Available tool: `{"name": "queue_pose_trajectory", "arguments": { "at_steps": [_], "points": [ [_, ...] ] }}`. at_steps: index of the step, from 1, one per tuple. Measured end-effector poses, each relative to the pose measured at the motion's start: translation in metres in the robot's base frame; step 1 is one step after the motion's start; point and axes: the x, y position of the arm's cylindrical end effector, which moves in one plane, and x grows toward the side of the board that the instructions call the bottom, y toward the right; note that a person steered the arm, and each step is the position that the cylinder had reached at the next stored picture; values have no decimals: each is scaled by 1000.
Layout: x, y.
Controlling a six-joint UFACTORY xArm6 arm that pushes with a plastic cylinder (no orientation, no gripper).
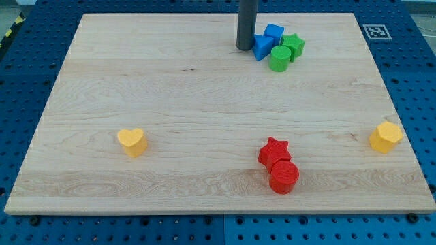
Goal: Move your arm away from the blue triangle
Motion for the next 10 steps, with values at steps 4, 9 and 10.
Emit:
{"name": "queue_pose_trajectory", "arguments": {
  "at_steps": [4,9,10],
  "points": [
    [49,-29],
    [123,-244],
    [130,-271]
  ]
}}
